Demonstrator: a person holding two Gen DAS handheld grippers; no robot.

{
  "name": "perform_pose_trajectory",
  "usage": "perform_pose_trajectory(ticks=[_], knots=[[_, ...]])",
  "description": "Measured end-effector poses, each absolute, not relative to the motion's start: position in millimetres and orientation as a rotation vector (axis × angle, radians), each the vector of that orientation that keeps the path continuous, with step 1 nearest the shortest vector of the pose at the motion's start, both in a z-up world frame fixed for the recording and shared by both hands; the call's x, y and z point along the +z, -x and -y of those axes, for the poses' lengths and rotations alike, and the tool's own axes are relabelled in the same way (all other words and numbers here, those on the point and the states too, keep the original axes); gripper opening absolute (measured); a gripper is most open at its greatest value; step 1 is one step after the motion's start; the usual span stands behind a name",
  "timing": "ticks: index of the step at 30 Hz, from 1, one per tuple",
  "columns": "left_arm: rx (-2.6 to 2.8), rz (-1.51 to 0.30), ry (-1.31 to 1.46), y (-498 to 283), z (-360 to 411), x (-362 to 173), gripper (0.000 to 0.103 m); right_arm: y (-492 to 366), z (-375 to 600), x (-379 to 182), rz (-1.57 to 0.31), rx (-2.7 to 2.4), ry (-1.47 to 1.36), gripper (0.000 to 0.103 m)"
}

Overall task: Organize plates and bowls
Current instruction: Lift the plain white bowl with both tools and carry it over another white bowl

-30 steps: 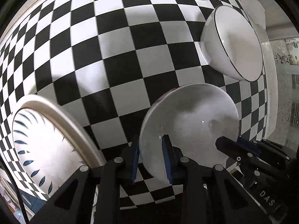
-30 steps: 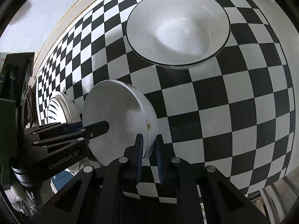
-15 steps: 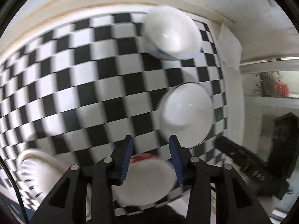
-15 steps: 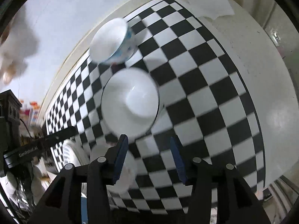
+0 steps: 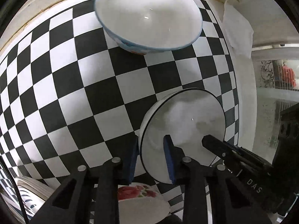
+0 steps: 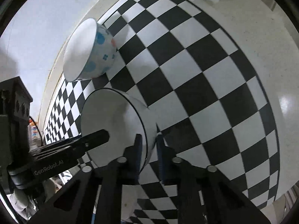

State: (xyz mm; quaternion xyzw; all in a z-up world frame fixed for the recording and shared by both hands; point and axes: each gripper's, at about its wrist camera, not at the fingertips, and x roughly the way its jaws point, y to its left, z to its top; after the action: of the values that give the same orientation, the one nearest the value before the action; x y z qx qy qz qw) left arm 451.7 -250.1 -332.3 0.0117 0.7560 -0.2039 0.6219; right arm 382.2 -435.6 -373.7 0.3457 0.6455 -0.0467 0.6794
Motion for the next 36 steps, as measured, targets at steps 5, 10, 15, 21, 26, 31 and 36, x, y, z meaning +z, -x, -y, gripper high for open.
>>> perform_pose_trajectory(ticks=[5,10,15,21,26,31,36], knots=[[-0.477,-1.677,-0.055,-444,246,-309,0.025,-380,432,-359,-1.426,-0.101,-0.751,0.014],[-0.483,-1.617,-0.062,-437,231,-279,0.025,-377,420,-337,-1.391,-0.097,-0.694,0.014],[-0.505,-1.566,-0.06,-417,215,-248,0.025,-365,403,-313,-1.362,-0.076,-0.667,0.014],[-0.535,-1.541,-0.032,-384,186,-228,0.025,-340,379,-274,-1.308,-0.039,-0.655,0.014],[-0.528,-1.553,-0.046,-359,168,-236,0.025,-315,354,-259,-1.308,-0.026,-0.617,0.014],[-0.498,-1.583,-0.035,-347,151,-252,0.025,-298,335,-275,-1.352,-0.014,-0.615,0.014],[-0.481,-1.603,-0.058,-340,147,-266,0.025,-291,323,-297,-1.394,-0.008,-0.621,0.014]])
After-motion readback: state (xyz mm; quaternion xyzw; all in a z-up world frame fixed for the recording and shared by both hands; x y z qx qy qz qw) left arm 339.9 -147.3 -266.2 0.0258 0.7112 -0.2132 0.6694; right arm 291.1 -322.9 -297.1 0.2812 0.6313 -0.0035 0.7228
